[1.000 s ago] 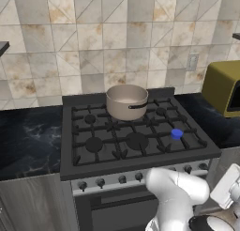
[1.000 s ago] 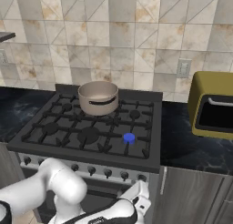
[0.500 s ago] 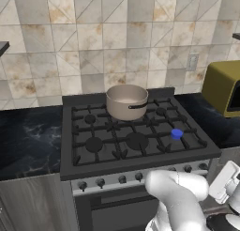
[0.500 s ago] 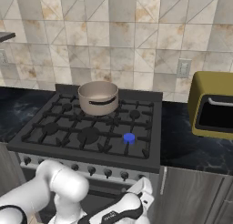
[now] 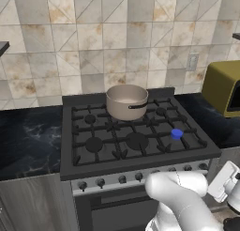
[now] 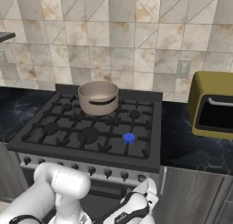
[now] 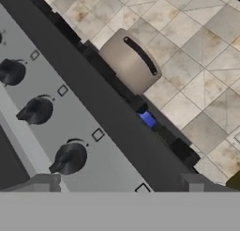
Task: Turn off the front right burner of the stove.
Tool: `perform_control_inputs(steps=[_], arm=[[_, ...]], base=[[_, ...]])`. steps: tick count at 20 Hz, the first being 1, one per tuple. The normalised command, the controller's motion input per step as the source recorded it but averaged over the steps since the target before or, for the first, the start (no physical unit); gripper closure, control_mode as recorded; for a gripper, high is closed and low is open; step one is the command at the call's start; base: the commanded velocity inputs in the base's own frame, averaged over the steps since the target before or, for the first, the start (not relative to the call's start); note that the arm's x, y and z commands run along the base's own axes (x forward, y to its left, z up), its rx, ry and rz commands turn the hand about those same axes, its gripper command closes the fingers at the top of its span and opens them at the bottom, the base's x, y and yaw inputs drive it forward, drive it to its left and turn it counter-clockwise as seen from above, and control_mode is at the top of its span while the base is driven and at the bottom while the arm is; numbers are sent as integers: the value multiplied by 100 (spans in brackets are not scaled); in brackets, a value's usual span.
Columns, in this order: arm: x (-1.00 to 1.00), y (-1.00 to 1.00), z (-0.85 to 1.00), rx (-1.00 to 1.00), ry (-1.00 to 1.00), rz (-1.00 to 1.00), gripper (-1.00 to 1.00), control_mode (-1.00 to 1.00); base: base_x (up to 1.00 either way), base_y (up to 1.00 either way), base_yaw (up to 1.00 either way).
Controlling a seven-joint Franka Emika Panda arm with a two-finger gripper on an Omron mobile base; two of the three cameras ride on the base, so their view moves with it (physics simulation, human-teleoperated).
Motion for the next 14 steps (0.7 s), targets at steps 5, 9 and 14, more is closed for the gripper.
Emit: perform_control_inputs(steps=[5,9,14], arm=[[19,-8,-20,0,0,-3,-100,-100],[16,-1,-8,0,0,-4,-100,-100],[4,0,0,0,0,-6,-100,-100]], base=[[0,0,0],[0,0,0],[0,0,0]])
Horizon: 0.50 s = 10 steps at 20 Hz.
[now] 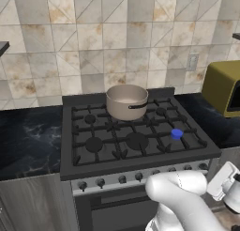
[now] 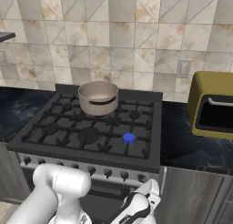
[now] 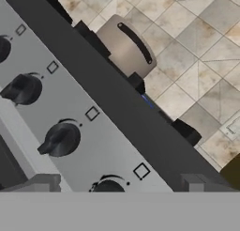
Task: Turn off the front right burner of the stove.
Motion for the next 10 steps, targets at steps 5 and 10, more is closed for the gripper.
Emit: perform_control_inputs(steps=[5,10], arm=[[10,0,0,0,0,-6,-100,-100],[16,1,-1,0,0,-4,-100,-100]], base=[[0,0,0],[0,0,0]])
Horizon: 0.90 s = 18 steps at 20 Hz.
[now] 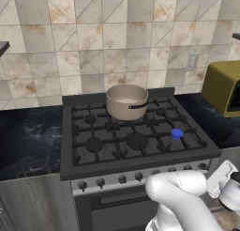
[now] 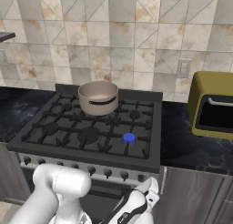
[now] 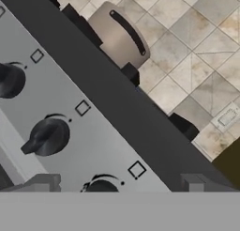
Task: Turn off the front right burner of the stove.
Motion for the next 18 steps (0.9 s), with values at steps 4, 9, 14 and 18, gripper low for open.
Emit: perform_control_inputs(steps=[4,9,14,18], arm=[[13,0,-2,0,0,-3,-100,-100],[6,0,-11,0,0,-3,-100,-100],[5,0,-26,0,0,-3,-100,-100],[16,0,-16,0,0,-2,-100,-100]], base=[[0,0,0],[0,0,0],[0,0,0],[0,0,0]])
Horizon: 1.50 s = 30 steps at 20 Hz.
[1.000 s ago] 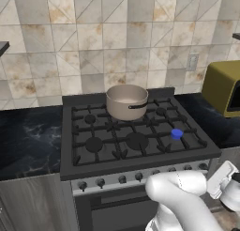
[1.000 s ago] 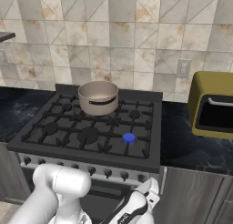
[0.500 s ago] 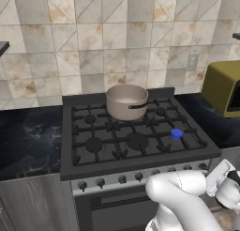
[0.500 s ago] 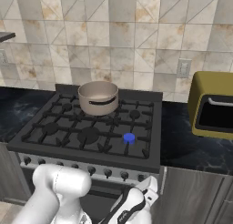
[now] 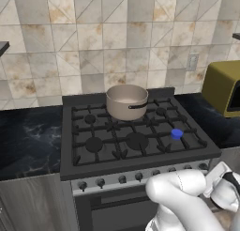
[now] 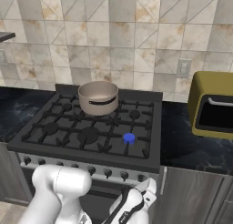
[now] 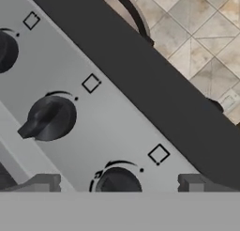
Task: Turn off the front right burner of the stove.
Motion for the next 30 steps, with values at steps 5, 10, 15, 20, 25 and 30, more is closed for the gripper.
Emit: perform_control_inputs(steps=[5,10,15,20,25,30], arm=[[21,0,0,0,-2,-1,-100,-100],[9,0,-12,0,0,-1,-100,-100],[4,-11,-17,0,0,-2,-100,-100],[17,-17,-16,0,0,-1,-100,-100],[3,-3,-21,0,0,-1,-100,-100],[0,0,-3,0,-2,-2,-100,-100]], base=[[0,0,0],[0,0,0],[0,0,0],[0,0,0],[0,0,0],[0,0,0]])
